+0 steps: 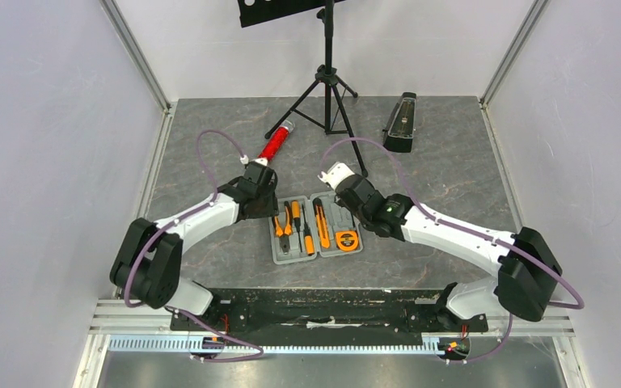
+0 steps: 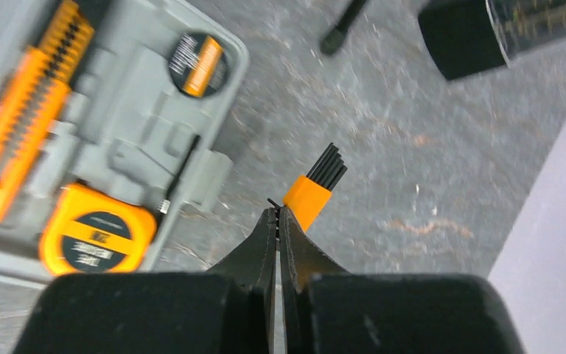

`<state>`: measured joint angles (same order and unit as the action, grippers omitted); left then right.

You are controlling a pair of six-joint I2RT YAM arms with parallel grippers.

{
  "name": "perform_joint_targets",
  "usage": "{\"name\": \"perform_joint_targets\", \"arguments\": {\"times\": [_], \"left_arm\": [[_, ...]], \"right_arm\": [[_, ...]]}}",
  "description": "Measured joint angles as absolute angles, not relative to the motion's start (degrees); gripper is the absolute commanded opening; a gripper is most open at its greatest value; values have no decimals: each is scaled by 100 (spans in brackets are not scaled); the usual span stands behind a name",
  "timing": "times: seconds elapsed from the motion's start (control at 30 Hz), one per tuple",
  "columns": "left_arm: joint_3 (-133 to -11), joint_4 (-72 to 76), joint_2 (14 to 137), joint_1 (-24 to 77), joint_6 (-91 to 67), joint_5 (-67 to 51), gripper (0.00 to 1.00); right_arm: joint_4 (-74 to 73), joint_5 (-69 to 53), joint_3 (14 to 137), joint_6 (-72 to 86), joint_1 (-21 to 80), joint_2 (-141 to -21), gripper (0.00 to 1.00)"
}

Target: Pack the tool kit

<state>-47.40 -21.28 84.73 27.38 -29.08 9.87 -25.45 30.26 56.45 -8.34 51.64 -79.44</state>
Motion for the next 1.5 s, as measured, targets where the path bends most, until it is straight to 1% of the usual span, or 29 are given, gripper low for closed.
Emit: {"name": "perform_joint_targets", "arguments": {"times": [0.1,0.27,0.37,0.43,0.57,0.67,0.77,0.9,1.03,1.27,1.5], "left_arm": [[-4753,-2226,8138,2733,-2834,1072,60],[-4932,-2342,7594,2733,-2637,1111,62],[-5127,-2434,7297,2733,-2423,1197,63],[-5258,-2458,7116,2733,-2250,1284,63],[-5457,-2502,6720,2731,-1772,1575,63],[-5487,-2480,6407,2720,-1372,1844,64],[-5470,-2388,6198,2707,-1092,2106,64],[-5371,-2329,6169,2705,-1092,2185,64],[-5151,-2373,6423,2705,-1409,1988,63],[-4766,-2440,7085,2705,-1949,1575,62],[-4622,-2418,7303,2705,-2292,1284,61]], "right_arm": [[-2674,3227,5411,-648,4906,-7992,0],[-2799,3301,4939,-228,4528,-8396,1],[-2790,3249,4619,10,4407,-8680,12],[-2792,3155,4480,110,4401,-8818,28],[-2845,3000,4447,242,4401,-8908,41],[-3151,2982,4707,311,4401,-8903,46],[-3516,2976,5286,379,4412,-8892,47],[-3647,2926,6112,486,4547,-8844,46],[-3533,2729,6598,515,4777,-8895,40],[-3140,2423,6805,303,4928,-9627,29],[-2932,2298,6803,-180,4882,-10197,25]]}}
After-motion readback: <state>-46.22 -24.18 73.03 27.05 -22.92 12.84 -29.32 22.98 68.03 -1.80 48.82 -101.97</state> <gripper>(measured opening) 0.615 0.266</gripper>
